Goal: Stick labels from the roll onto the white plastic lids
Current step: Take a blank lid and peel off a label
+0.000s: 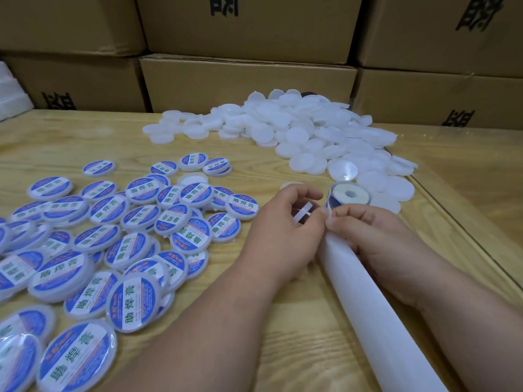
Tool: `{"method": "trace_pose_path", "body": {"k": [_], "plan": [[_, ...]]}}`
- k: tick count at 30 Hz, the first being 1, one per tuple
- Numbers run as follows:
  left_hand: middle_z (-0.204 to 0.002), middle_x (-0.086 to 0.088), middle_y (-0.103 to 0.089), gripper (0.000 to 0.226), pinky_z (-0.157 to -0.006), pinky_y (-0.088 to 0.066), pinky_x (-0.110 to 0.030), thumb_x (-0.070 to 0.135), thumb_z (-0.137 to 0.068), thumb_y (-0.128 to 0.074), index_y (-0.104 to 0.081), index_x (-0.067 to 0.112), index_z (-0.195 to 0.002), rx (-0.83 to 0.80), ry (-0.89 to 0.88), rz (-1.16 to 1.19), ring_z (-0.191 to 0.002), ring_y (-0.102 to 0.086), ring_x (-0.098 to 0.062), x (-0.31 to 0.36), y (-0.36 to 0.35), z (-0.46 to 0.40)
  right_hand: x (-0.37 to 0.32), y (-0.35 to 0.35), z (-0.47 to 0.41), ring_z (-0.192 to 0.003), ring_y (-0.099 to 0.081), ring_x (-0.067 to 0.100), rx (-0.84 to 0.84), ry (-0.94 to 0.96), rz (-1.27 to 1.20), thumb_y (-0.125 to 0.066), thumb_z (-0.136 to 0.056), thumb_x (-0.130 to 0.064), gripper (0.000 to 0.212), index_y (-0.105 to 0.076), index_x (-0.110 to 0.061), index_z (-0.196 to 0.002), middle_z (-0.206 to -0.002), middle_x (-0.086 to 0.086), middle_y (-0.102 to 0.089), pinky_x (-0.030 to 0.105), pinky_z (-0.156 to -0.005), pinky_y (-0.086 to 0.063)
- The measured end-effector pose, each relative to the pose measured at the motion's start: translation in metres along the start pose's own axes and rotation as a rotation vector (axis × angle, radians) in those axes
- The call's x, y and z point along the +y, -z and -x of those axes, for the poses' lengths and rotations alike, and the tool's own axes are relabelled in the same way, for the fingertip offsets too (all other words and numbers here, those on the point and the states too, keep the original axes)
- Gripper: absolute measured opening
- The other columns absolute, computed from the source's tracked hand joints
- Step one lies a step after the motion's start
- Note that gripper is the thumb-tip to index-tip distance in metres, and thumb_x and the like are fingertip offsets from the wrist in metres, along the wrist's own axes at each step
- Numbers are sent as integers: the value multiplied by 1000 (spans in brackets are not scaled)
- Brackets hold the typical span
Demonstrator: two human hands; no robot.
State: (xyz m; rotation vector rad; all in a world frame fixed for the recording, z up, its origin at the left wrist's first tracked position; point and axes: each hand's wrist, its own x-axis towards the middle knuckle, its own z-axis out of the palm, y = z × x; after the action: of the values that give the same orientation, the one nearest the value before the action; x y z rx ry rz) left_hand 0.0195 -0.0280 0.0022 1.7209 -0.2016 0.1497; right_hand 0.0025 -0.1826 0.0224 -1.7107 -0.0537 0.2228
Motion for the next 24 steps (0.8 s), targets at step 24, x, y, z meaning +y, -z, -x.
{"method": "trace_pose_path", "body": {"k": [24], "plan": [[-94,32,-69,17,-69,-44,-3,19,-91,-69,-73,34,-96,-17,-20,-102,-91,-62,13,1,1,0,9,-9,-8,-66,-43,21,179,232,43,-60,-74,-19,16,-64,-21,-89,-69,8,-54,33,-62,-36]]}}
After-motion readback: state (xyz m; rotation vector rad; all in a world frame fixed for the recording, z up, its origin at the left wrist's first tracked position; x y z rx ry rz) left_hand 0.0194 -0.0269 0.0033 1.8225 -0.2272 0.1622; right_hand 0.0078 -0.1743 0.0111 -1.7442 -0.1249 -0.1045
